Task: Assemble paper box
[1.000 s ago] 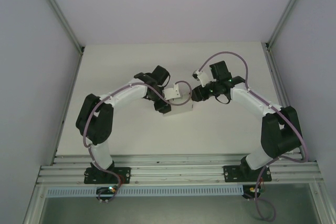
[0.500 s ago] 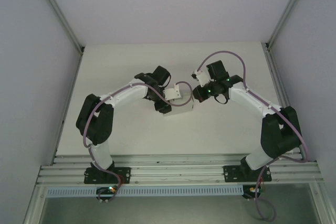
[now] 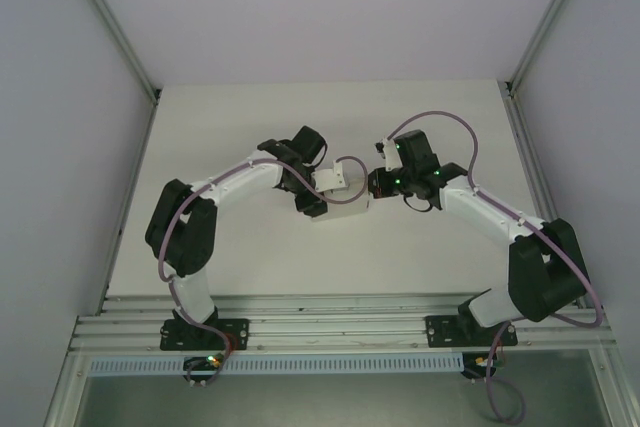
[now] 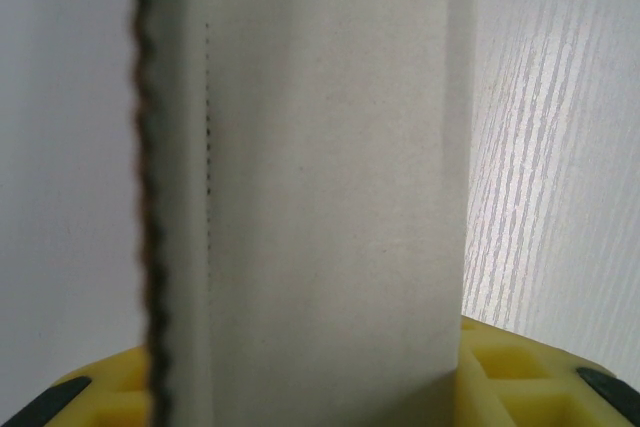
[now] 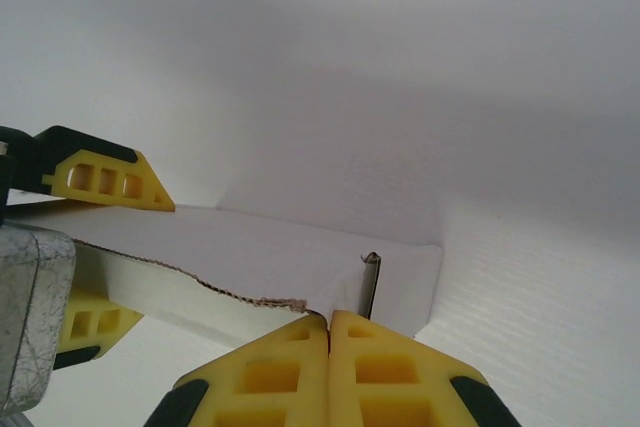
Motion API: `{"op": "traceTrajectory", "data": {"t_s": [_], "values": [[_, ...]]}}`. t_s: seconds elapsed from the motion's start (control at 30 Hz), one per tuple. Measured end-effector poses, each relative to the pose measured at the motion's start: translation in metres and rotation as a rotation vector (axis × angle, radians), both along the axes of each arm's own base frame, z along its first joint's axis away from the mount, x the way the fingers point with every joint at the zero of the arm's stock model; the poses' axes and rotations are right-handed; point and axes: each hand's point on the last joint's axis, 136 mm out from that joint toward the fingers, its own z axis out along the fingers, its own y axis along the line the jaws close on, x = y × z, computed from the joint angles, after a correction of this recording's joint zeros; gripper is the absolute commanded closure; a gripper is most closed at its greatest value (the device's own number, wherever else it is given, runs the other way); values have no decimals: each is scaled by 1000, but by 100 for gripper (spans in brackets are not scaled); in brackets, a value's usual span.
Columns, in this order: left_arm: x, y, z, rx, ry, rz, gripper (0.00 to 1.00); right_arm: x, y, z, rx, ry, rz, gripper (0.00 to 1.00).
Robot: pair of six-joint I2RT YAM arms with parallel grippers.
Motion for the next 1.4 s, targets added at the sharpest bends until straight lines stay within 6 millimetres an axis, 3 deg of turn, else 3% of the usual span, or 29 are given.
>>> {"op": "traceTrajectory", "data": {"t_s": [0.4, 0.6, 0.67, 0.83, 1.0, 1.2, 1.4], "values": [[1, -1, 0, -5, 0, 11, 56, -2, -1, -12, -66, -156, 98, 100], [9, -6, 3, -26, -36, 14, 19, -3, 1, -8, -63, -139, 85, 100], [11, -8, 4, -32, -48, 10, 0, -4, 1, -6, -65, -120, 71, 100], [13, -14, 15, -54, -102, 11, 0, -3, -1, -1, -81, -88, 35, 100], [7, -14, 45, -126, -179, 29, 0, -6, 3, -4, -103, -74, 30, 100], [-1, 2, 74, -206, -256, 117, 0, 2, 2, -4, -118, -53, -2, 100], [7, 30, 89, -227, -306, 384, 2, 13, 5, -6, -131, -24, -26, 100]]}}
